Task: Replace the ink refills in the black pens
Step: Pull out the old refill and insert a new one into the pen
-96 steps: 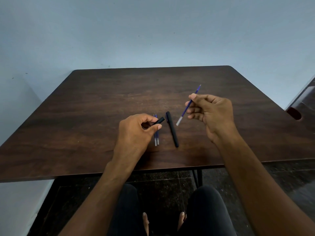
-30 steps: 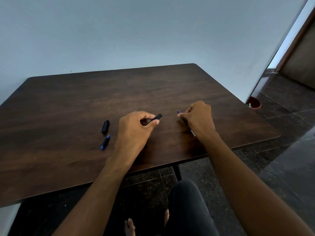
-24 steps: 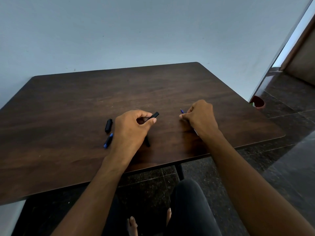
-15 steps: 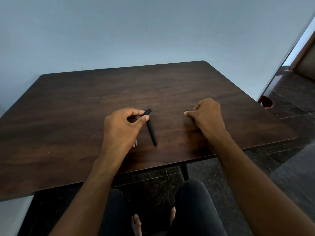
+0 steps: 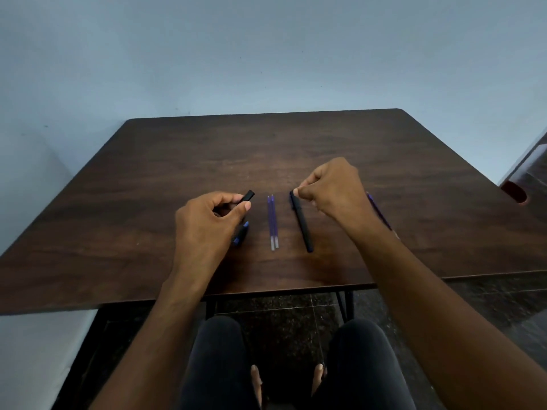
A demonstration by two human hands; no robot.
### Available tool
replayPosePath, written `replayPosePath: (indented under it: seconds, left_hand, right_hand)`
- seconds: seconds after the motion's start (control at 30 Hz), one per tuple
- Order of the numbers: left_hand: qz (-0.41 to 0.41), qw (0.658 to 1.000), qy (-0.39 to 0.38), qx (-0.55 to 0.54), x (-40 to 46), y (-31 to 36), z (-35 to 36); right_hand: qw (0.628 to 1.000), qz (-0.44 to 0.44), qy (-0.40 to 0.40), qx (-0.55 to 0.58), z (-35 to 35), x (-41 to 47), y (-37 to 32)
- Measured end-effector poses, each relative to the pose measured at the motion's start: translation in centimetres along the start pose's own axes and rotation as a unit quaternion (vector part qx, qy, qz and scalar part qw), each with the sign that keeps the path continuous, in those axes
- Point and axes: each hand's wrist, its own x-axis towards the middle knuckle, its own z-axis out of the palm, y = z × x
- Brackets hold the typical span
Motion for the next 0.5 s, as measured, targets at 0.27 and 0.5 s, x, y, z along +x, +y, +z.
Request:
replayPosePath:
  seconds: [0.27,0.5]
  left_hand:
    - [-0.014,1.0,0.008,-0.019,-0.8,-1.1,-0.5]
    - [-0.012,0.998,0.029,-0.053,-1.6,-1.3,0.3]
  right_hand:
    - [0.99,0.003,-0.059,-0.126,3.6,0.3,-1.6]
    - [0.974,0.016,-0.035,-0.221,5.6,0.8,-1.8]
